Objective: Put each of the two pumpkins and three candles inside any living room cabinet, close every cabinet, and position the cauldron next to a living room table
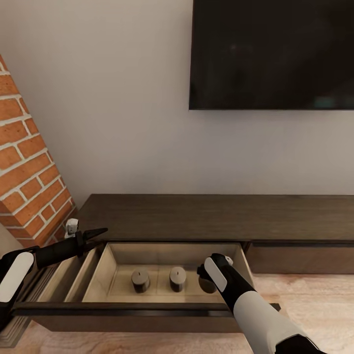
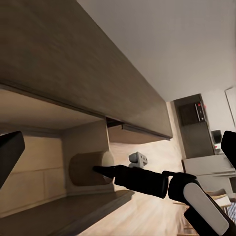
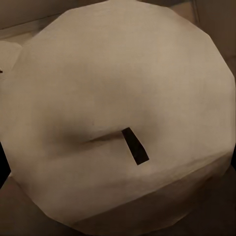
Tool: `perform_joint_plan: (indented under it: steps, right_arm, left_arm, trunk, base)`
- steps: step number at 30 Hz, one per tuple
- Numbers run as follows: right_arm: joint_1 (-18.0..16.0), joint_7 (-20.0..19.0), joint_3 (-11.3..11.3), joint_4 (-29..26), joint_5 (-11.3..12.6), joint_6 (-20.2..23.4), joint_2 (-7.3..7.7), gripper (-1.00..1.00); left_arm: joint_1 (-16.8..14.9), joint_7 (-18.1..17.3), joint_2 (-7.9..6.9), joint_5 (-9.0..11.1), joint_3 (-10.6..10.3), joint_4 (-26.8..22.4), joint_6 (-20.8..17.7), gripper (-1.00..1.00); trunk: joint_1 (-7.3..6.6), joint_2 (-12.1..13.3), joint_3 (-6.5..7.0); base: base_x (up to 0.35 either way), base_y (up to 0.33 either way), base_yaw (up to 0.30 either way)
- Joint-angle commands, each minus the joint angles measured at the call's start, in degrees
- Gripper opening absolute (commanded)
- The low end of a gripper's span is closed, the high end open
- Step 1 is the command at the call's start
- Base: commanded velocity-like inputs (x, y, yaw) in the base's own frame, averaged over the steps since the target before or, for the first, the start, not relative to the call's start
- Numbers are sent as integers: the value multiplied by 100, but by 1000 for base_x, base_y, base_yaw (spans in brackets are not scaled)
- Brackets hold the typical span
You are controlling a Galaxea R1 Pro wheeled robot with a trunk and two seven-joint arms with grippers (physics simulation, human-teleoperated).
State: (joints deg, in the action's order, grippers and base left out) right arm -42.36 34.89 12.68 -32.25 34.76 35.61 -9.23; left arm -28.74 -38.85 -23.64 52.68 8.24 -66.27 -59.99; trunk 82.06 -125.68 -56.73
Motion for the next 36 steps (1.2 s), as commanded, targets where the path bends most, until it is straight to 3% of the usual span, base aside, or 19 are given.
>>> perform_joint_plan:
  steps: [1,14,23,36]
  right_arm:
    - [-1,0,1,-1,-4,-2,0,-100]
    - [1,4,1,8,-4,-2,-8,-100]
    - [-1,1,-2,69,-11,-10,-16,-100]
    - [-1,3,-2,78,-13,-10,-25,-100]
  left_arm:
    - [0,0,0,4,-2,0,-1,100]
    - [53,-7,0,4,-1,-59,-1,100]
    - [116,-15,-1,14,8,-104,-1,100]
    - [122,-126,-3,14,11,-105,-1,100]
  trunk:
    - [22,-42,-18]
    - [308,-563,-252]
    - [308,-563,-252]
    - [308,-563,-252]
  base:
    - [0,0,0]
    - [0,0,0]
    - [4,0,0]
    - [192,0,0]
